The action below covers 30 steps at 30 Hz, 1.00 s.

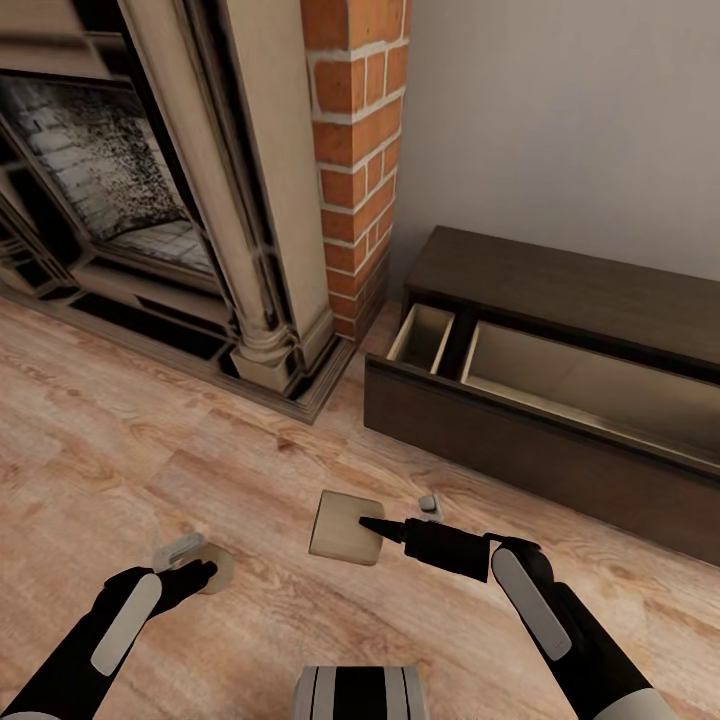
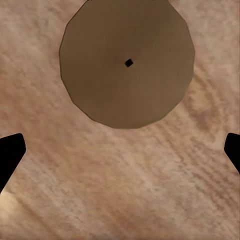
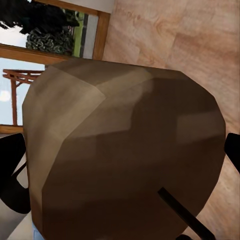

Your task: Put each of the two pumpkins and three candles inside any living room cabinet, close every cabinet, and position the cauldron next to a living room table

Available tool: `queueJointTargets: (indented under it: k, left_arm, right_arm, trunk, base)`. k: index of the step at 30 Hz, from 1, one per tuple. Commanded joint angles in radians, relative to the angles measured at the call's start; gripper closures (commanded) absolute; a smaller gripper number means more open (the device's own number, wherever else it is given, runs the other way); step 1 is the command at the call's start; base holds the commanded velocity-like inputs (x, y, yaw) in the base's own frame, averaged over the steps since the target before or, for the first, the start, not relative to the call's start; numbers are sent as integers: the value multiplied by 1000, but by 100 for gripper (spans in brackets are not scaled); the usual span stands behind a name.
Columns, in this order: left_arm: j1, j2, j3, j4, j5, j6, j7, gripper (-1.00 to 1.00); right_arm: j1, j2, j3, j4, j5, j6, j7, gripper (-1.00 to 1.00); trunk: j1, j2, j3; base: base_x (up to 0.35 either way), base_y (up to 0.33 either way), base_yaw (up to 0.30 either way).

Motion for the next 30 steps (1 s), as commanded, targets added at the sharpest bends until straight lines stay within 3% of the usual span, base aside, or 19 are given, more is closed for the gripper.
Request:
queueJointTargets:
  k: [1,30]
  left_arm:
    - [0,1,-4,-1,11,1,10,-100]
    - [0,1,-3,-1,10,0,11,-100]
  right_arm:
    - [-1,-1,1,0,-7,6,-2,100]
    - [-1,4,1,0,-4,6,-5,100]
  trunk:
    - [0,0,-1]
    - [0,0,-1]
  base:
    - [0,0,0]
    - [84,19,0]
